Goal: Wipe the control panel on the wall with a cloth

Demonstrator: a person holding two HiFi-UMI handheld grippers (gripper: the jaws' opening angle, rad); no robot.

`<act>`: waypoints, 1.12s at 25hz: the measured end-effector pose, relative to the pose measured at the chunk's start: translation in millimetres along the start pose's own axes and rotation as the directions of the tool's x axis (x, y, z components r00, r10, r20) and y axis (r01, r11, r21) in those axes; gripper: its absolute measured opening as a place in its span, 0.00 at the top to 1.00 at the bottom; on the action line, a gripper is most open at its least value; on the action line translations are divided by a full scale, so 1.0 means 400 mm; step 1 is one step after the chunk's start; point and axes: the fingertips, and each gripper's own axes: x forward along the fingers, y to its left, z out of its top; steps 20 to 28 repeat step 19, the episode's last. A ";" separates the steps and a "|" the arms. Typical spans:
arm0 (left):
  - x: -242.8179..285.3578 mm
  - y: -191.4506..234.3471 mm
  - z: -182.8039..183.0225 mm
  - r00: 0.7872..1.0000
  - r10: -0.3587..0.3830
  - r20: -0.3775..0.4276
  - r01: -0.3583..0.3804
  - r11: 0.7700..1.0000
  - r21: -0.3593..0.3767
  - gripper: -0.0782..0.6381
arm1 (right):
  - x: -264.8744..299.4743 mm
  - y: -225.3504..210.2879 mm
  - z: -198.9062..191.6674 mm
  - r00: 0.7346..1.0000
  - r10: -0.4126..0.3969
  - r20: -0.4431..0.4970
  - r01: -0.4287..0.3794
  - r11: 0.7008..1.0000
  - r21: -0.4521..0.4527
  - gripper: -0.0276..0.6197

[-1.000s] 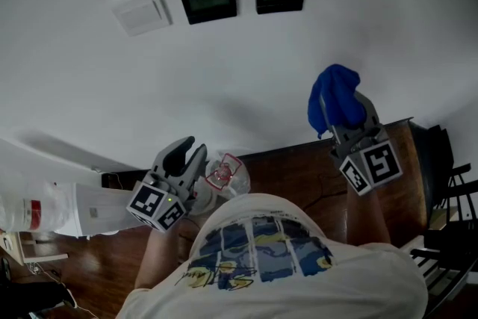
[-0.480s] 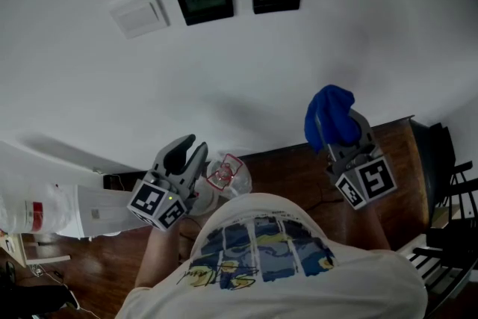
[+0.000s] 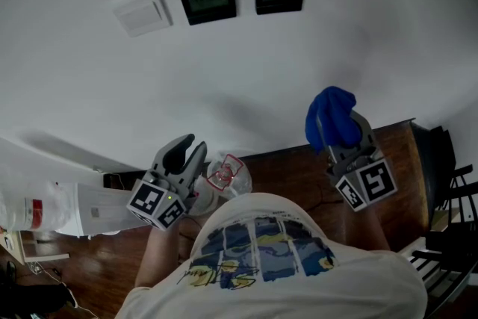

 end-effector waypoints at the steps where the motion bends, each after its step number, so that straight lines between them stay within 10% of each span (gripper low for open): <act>1: 0.001 0.000 0.001 1.000 0.000 0.001 0.000 1.000 0.001 0.76 | -0.001 0.001 0.000 1.000 0.001 -0.001 -0.001 1.000 0.000 0.82; 28: 0.000 0.001 -0.001 1.000 0.004 0.003 -0.004 1.000 0.001 0.76 | 0.003 0.008 -0.011 1.000 0.014 -0.012 -0.014 1.000 0.003 0.82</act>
